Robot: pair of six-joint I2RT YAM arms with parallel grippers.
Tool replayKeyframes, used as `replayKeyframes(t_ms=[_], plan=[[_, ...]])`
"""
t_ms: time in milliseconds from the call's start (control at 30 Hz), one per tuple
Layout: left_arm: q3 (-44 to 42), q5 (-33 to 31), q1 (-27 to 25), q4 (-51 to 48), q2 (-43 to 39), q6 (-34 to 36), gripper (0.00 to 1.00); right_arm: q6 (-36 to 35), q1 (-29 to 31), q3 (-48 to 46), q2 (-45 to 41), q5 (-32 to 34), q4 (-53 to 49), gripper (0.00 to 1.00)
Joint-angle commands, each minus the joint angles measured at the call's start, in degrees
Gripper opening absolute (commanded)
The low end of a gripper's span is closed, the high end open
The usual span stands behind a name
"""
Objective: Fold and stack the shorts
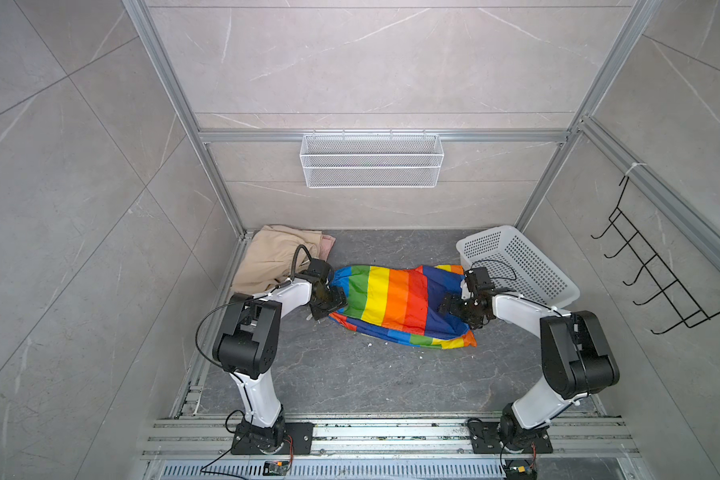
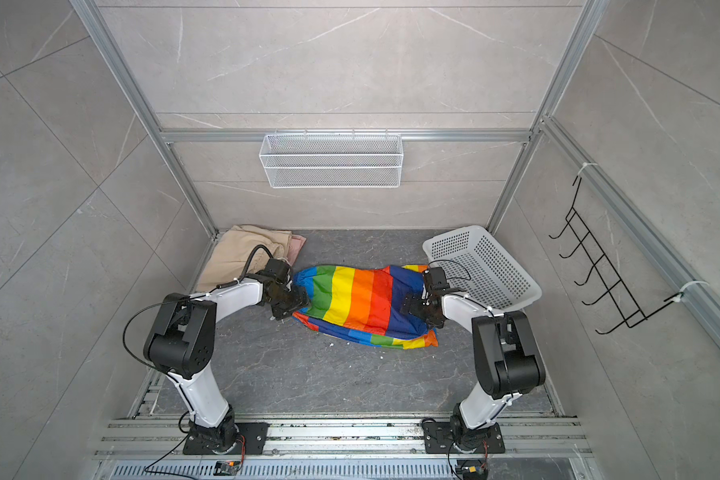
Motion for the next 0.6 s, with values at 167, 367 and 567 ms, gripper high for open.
replayKeyframes(t_ms=[167,367,567], plan=[[0.39,-0.17,-4.08,-1.96,4.33,3.63,0.07,0.44,-0.09,-0.30,3.14,-2.03,-0.35,0.99],[0.60,-1.05,-4.01,-2.75,2.00,4.39,0.00,1.05,-0.09,-0.21,4.09,-2.65,0.28,0.99],[11.44,-12.48,-3.81,-17.57,-2.42,11.22,0.00,1.49,1.35,1.04,4.56,-1.95,-0.20,0.99]])
